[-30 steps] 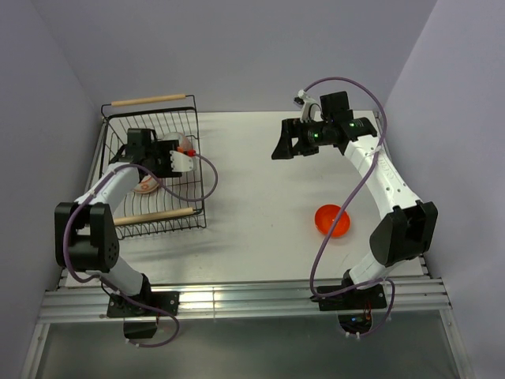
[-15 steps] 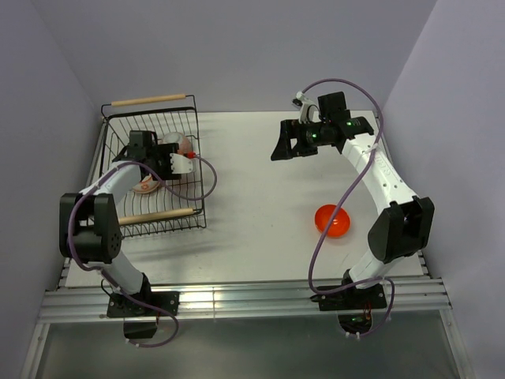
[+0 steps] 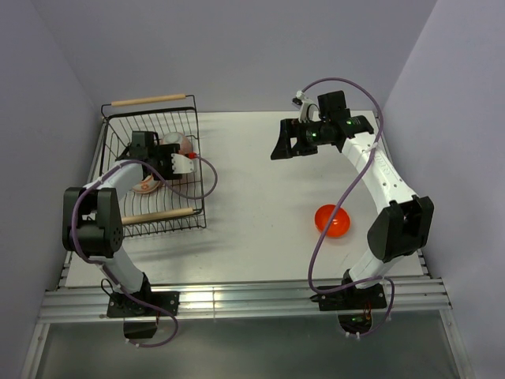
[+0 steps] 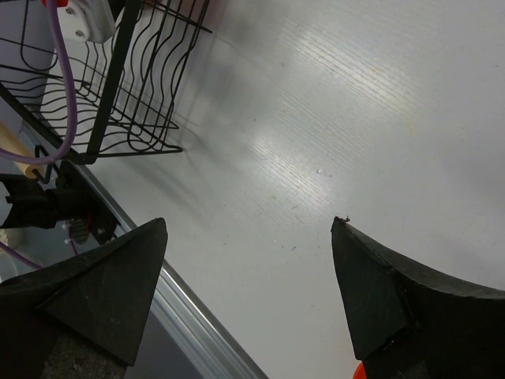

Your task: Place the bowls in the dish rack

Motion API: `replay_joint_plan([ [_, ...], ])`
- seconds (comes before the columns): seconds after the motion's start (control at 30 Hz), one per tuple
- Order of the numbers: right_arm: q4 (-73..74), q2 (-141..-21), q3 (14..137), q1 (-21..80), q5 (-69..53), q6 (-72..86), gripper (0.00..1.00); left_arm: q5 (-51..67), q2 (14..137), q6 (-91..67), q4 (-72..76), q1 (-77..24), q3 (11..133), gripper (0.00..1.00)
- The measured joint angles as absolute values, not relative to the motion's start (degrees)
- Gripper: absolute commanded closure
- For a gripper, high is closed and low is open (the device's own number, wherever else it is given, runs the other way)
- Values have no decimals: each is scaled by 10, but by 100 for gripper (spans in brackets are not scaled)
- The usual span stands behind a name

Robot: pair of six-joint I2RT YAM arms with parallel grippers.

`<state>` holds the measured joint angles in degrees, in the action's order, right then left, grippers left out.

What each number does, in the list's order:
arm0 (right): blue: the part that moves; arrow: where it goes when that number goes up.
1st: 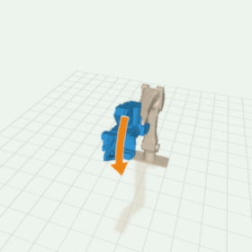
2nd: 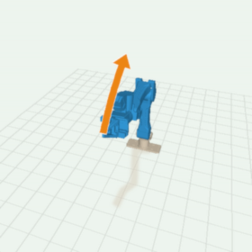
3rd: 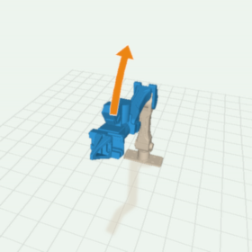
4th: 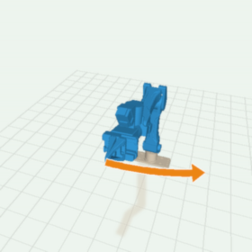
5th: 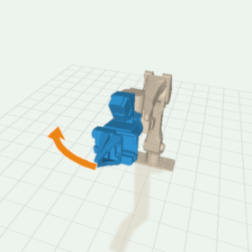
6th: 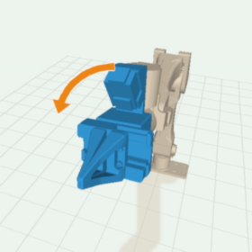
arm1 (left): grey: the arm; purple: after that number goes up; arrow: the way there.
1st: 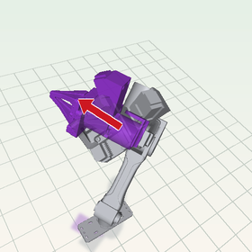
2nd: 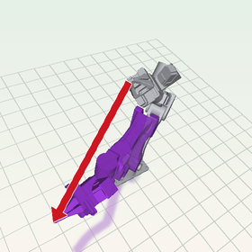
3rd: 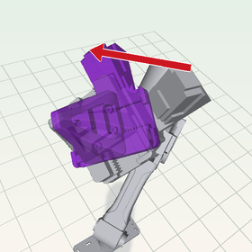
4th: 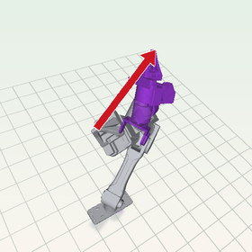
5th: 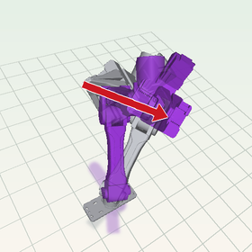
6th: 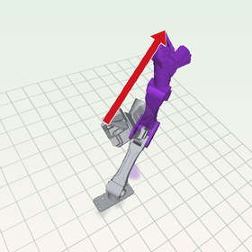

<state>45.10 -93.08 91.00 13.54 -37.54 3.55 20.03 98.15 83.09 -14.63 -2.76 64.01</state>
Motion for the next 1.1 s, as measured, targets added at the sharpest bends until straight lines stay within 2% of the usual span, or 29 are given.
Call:
replay_joint_plan([
  [0.1, 453, -932, 912, 135, -375, 35, 9, 200, 983, 831, -146, -28, 641, 45],
  [0.47, 459, -933, 919, 135, -376, 35, 9, 196, 985, 836, -190, -28, 663, 23],
  [0.5, 460, -933, 919, 135, -376, 35, 9, 196, 985, 837, -195, -28, 664, 12],
  [0.77, 467, -941, 925, 135, -376, 35, 9, 192, 995, 848, -245, -29, 685, 3],
  [1.1, 477, -947, 934, 135, -380, 30, 9, 187, 1033, 849, -328, -31, 757, 1],
])
